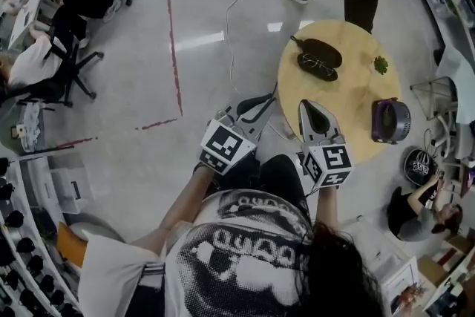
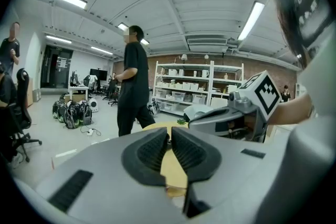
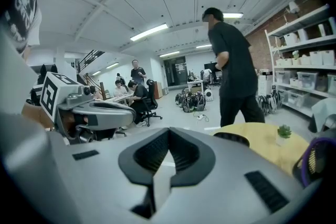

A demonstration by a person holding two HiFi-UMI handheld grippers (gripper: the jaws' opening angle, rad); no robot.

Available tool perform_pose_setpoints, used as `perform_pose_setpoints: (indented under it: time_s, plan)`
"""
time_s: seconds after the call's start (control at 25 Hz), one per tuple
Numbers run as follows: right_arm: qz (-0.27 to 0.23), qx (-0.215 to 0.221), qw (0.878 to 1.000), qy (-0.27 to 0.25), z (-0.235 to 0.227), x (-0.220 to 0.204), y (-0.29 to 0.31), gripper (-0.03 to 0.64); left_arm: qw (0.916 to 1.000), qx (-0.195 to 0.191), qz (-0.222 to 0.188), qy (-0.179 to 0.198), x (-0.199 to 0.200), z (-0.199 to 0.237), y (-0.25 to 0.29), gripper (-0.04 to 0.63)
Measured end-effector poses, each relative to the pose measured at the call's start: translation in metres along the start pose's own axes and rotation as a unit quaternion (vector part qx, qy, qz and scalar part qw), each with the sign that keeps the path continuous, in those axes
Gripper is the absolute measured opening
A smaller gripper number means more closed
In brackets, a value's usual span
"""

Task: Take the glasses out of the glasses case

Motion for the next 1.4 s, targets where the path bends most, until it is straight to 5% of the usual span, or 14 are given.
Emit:
perform_pose_setpoints:
  time_s: [0.96, 1.4]
  plan:
    - [0.082, -0.046, 0.995, 0.017, -0.193, 0.002, 0.059, -0.008, 0.9976, -0.047, 0.046, 0.021, 0.006, 0.006, 0.151, 0.032]
    - [0.199, -0.038, 0.979, -0.033, -0.245, -0.043, 0.125, 0.128, 0.9952, -0.054, 0.079, 0.021, -0.007, 0.014, 0.181, 0.032]
Point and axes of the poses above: the fingertips, and each gripper's own axes: y forward along the fingers, z to its left, x out of its top, the point moved 3 cm from there along -y, backward along the fingers, and after that the axes turned 14 degrees about y, right-handed, at the moved point
